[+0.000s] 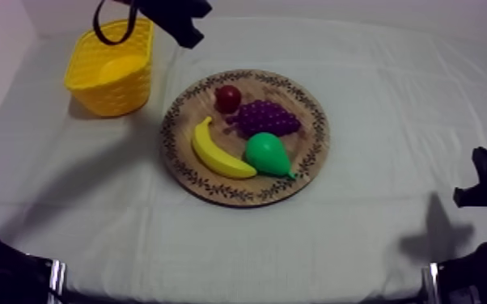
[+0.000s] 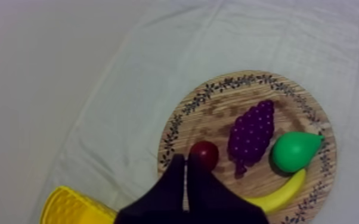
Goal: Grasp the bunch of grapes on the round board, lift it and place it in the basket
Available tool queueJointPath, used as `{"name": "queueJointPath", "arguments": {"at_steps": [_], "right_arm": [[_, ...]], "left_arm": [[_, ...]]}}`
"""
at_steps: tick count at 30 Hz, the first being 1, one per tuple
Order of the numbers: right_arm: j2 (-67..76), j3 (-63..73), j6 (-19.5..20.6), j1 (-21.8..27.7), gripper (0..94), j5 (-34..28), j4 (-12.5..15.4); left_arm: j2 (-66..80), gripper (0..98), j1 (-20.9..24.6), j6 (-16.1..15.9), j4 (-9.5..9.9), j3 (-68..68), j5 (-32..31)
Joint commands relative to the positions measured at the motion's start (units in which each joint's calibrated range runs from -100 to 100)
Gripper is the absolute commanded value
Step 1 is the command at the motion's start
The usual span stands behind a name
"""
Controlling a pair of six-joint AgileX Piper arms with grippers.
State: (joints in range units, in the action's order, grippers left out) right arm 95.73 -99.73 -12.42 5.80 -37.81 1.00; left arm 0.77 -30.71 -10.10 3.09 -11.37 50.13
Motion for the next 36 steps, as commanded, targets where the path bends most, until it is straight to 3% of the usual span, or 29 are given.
{"name": "queueJointPath", "arguments": {"at_steps": [1, 11, 22, 24, 27, 29, 32, 36], "right_arm": [[0.02, -0.04, 0.04, 0.02, 0.2, -0.01, 0.0], [0.02, -0.04, 0.04, 0.02, 0.2, -0.01, 0.0], [0.02, -0.04, 0.04, 0.02, 0.2, -0.01, 0.0], [0.02, -0.04, 0.04, 0.02, 0.2, -0.01, 0.0], [0.02, -0.04, 0.04, 0.02, 0.2, -0.01, 0.0], [0.02, -0.04, 0.04, 0.02, 0.2, -0.01, 0.0], [0.02, -0.04, 0.04, 0.02, 0.2, -0.01, 0.0], [0.02, -0.04, 0.04, 0.02, 0.2, -0.01, 0.0]], "left_arm": [[-0.36, 0.0, -0.17, -0.44, -0.18, 0.16, 0.07], [-0.89, 0.0, -1.36, -3.0, -1.15, -3.26, -3.19], [-0.45, 0.7, -2.36, -2.83, -1.28, -4.4, -3.2], [-0.34, 13.2, -2.56, -2.84, -1.1, -4.69, -2.72], [-0.13, 46.8, -2.83, -1.63, -0.27, -5.65, -2.32], [0.01, 62.3, -2.89, -0.88, 0.12, -6.31, -1.88], [0.15, 74.0, -2.93, -0.19, 0.4, -7.12, -1.34], [0.2, 78.2, -3.13, 0.21, 0.51, -7.82, -1.14]]}}
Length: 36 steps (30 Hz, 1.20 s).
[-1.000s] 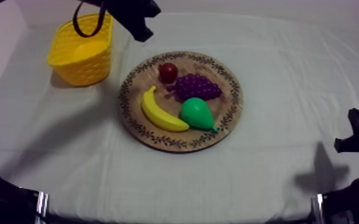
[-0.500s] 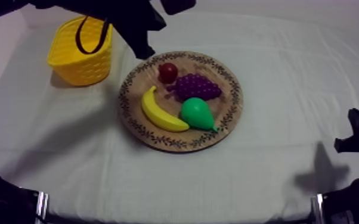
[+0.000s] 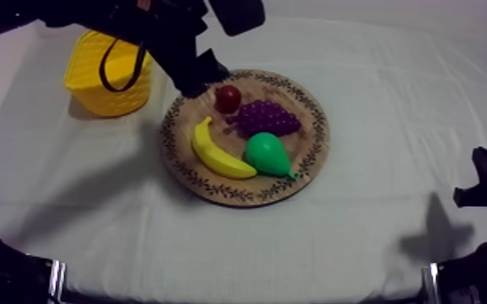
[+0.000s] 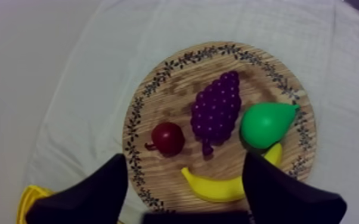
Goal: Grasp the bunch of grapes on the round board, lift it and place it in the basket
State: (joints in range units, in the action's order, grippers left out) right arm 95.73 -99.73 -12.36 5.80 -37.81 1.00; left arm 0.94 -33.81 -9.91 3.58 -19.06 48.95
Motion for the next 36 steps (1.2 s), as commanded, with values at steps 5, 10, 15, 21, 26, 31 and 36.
{"name": "queueJointPath", "arguments": {"at_steps": [5, 10, 15, 21, 26, 31, 36], "right_arm": [[0.02, -0.04, -0.02, 0.02, 0.2, -0.01, 0.0], [0.02, -0.04, -0.02, 0.02, 0.2, -0.01, 0.0], [0.02, -0.04, -0.02, 0.02, 0.2, -0.01, 0.0], [0.02, -0.04, -0.02, 0.02, 0.2, -0.01, 0.0], [0.02, -0.04, -0.02, 0.02, 0.2, -0.01, 0.0], [0.02, -0.04, -0.02, 0.02, 0.2, -0.01, 0.0], [0.02, -0.04, -0.02, 0.02, 0.2, -0.01, 0.0]], "left_arm": [[-0.21, 78.8, -0.39, 0.26, 0.12, -0.5, -0.1], [-1.39, 78.6, -0.89, 0.45, 0.29, -0.4, -0.57], [-3.64, 78.0, -1.33, 0.57, 0.48, 0.34, -1.23], [-7.38, 77.3, -1.6, 0.29, 0.54, 2.54, -1.41], [-11.09, 77.1, -1.76, -0.23, 0.72, 5.37, 0.16], [-15.06, 76.5, -2.15, -0.02, 1.68, 8.48, 1.84], [-18.91, 75.8, -2.32, 0.17, 2.08, 11.17, 2.24]]}}
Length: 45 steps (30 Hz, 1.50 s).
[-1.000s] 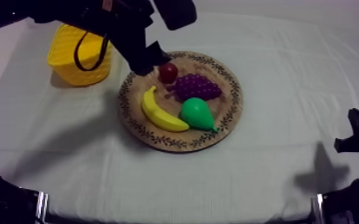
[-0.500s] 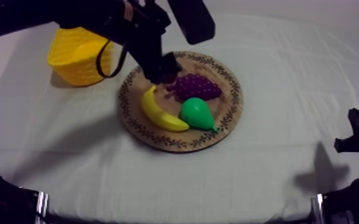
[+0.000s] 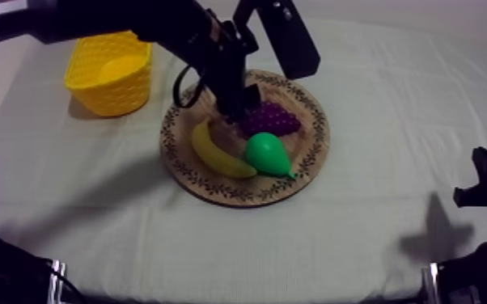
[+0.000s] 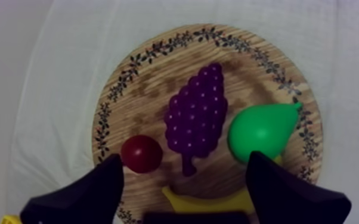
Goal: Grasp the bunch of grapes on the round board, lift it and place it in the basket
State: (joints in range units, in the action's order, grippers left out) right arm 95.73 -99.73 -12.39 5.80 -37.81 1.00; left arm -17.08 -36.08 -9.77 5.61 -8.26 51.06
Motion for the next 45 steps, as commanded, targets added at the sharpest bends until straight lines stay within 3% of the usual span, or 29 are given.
{"name": "queueJointPath", "arguments": {"at_steps": [1, 17, 31, 45], "right_arm": [[0.02, -0.04, 0.01, 0.02, 0.2, -0.01, 0.0], [0.02, -0.04, 0.01, 0.02, 0.2, -0.01, 0.0], [0.02, -0.04, 0.01, 0.02, 0.2, -0.01, 0.0], [0.02, -0.04, 0.01, 0.02, 0.2, -0.01, 0.0]], "left_arm": [[-1.67, 75.8, -0.05, 0.04, 0.07, 0.86, 0.16], [-13.0, 74.9, 1.06, -0.82, -0.19, 7.98, -0.16], [-18.05, 73.2, 0.45, -3.2, -1.82, 10.42, -0.64], [-22.46, 72.0, 0.3, -3.12, -2.21, 15.25, 3.07]]}}
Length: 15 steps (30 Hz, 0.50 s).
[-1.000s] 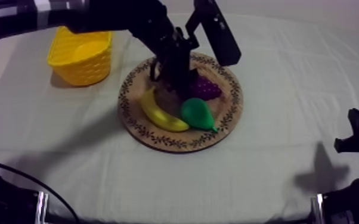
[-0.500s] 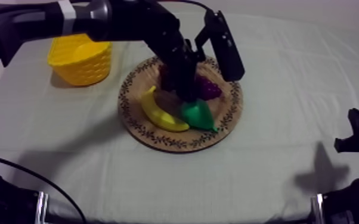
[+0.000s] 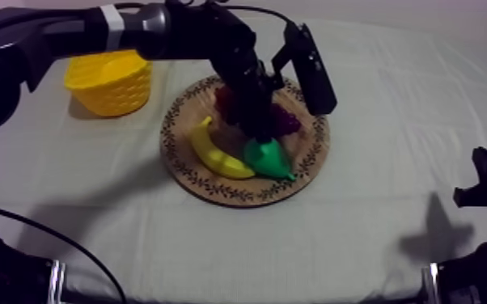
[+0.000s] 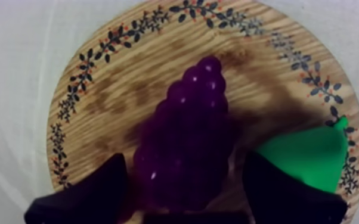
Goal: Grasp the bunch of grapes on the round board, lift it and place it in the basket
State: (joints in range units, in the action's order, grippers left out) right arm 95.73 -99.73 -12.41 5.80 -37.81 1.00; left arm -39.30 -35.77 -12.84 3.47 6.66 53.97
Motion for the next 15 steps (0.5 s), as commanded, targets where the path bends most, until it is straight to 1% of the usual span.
{"name": "queueJointPath", "arguments": {"at_steps": [1, 15], "right_arm": [[0.02, -0.04, 0.03, 0.02, 0.2, -0.01, 0.0], [0.02, -0.04, 0.03, 0.02, 0.2, -0.01, 0.0]], "left_arm": [[-0.62, 71.9, 0.0, -0.06, -0.12, 0.71, 0.43], [-4.91, 71.2, 0.26, -0.06, -0.7, 5.82, 4.11]]}}
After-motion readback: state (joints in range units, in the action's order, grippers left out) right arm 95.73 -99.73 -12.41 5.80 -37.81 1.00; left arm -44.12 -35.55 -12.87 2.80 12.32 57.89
